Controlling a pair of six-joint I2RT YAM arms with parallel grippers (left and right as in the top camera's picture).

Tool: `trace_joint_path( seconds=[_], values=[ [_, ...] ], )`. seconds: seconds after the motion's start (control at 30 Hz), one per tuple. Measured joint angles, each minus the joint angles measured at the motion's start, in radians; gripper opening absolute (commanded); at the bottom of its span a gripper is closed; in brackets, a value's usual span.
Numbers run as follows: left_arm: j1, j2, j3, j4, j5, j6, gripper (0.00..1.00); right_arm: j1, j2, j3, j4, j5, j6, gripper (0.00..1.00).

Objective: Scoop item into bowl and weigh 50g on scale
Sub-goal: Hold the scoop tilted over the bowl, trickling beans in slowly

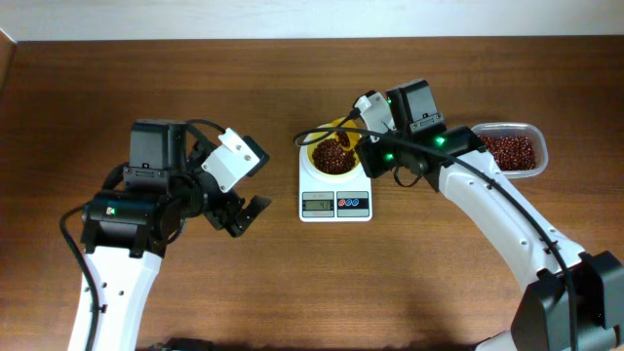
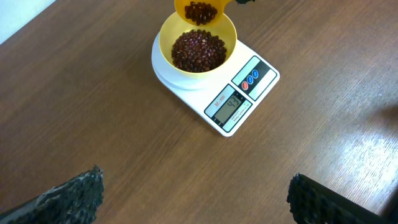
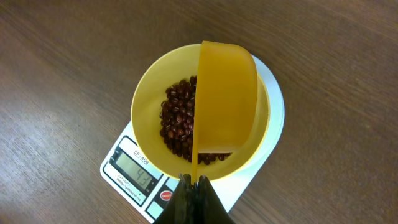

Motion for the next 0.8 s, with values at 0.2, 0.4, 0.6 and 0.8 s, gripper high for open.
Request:
trace_joint_path(
  seconds=[0.2,0.4,0.6,0.8],
  values=[
    [0.000,0.000,0.000,0.000,0.000,0.000,0.99,0.000,0.000,0.000,-0.013,0.000,0.000,0.04],
    [0.000,0.000,0.000,0.000,0.000,0.000,0.99,0.000,0.000,0.000,-0.013,0.000,0.000,0.04],
    [0.000,0.000,0.000,0.000,0.000,0.000,0.99,0.001,0.000,0.018,-0.016,0.000,0.000,0.04],
    [0.000,0.000,0.000,0.000,0.000,0.000,0.99,0.021,0.000,0.019,-0.020,0.000,0.000,0.04]
  ],
)
